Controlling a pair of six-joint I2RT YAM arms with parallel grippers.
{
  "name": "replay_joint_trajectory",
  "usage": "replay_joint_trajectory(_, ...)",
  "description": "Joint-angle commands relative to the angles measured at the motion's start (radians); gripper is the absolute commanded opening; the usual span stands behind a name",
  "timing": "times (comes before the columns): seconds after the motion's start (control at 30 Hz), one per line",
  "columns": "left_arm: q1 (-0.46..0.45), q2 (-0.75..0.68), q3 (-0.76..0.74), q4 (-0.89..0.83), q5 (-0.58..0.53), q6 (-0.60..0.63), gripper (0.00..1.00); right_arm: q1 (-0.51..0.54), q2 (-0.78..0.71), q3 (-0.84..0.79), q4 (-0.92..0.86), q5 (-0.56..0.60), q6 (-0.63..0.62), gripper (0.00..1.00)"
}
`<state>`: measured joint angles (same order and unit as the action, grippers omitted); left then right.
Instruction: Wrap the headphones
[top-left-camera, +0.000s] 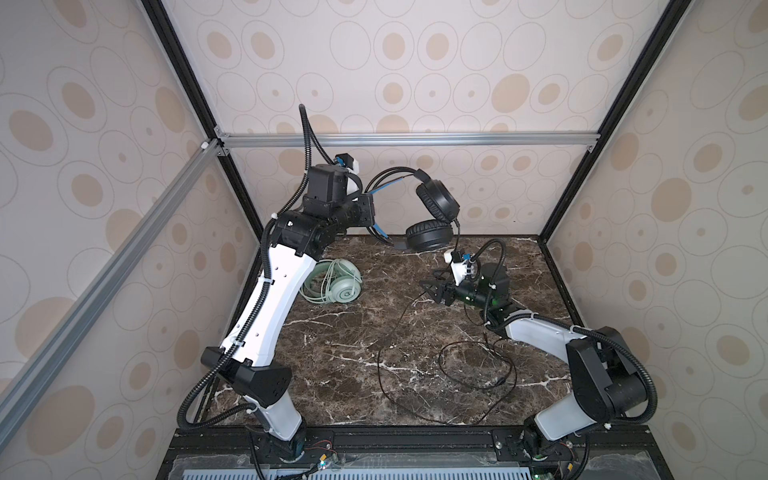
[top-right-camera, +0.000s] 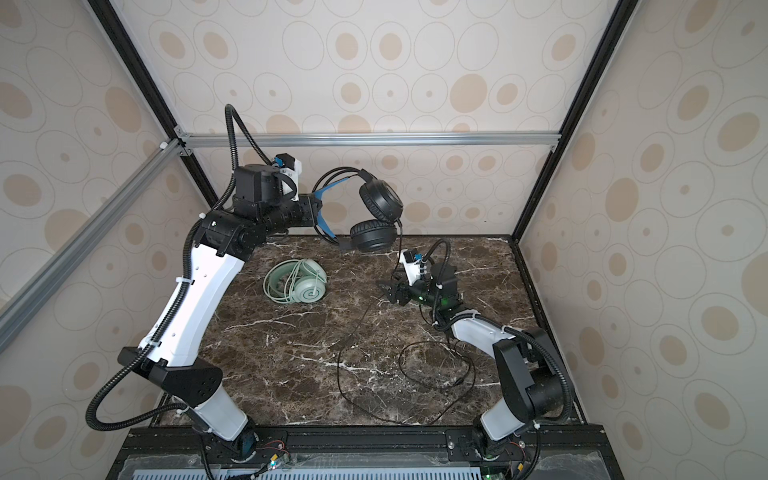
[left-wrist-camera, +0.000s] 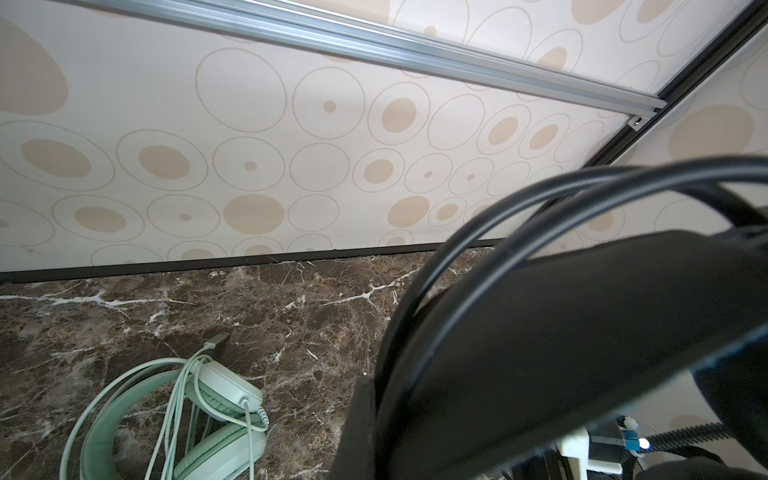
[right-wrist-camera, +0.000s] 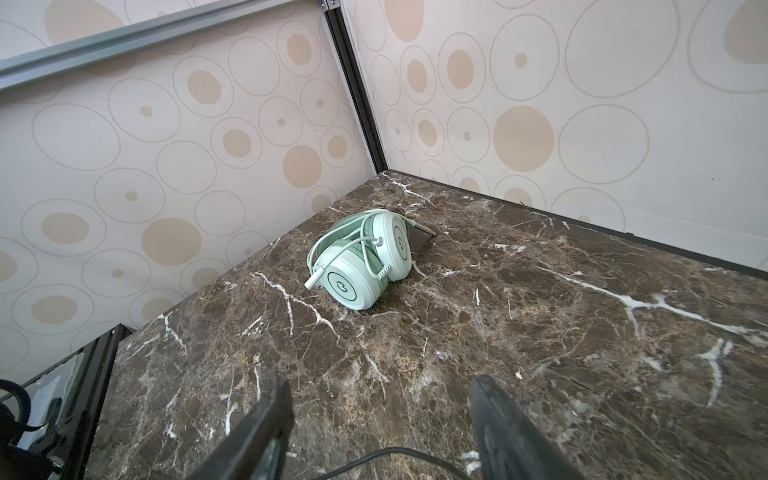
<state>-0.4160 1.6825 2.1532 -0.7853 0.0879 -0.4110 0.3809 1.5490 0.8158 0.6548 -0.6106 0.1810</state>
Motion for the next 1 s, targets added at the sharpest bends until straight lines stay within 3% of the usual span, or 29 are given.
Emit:
replay_joint_trajectory(0.0, 0.017, -0.044, 0.06, 0.07, 0.024, -0.054, 0.0, 0.006, -0.005, 0.026, 0.036, -0.012, -0.013, 0.52)
replay_joint_trajectory(0.07, 0.022, -0.046, 0.059, 0.074, 0.026, -0.059, 0.0, 0.005, -0.023, 0.017, 0.015, 0.003, -0.028, 0.37)
replay_joint_trajectory(0.17, 0.036, -0.049, 0.047, 0.089, 0.035, -0.07, 0.0, 0.006, -0.062, -0.01, -0.012, 0.03, -0.046, 0.22)
replay_joint_trajectory(0.3, 0.055, -0.053, 0.031, 0.11, 0.033, -0.081, 0.0, 0.006, -0.136, -0.036, -0.118, 0.073, -0.085, 0.12)
replay_joint_trajectory(0.47, 0.087, -0.055, 0.018, 0.115, -0.019, -0.092, 0.0, 0.006, -0.264, -0.038, -0.402, 0.189, -0.202, 0.0)
replay_joint_trajectory(0.73, 0.109, -0.063, -0.078, 0.157, -0.12, -0.067, 0.0, 0.016, -0.452, 0.112, -0.901, 0.479, -0.451, 0.0)
replay_joint_trajectory(0.97, 0.108, -0.049, -0.135, 0.204, -0.153, -0.003, 0.0, 0.096, -0.45, 0.362, -1.188, 0.691, -0.675, 0.0)
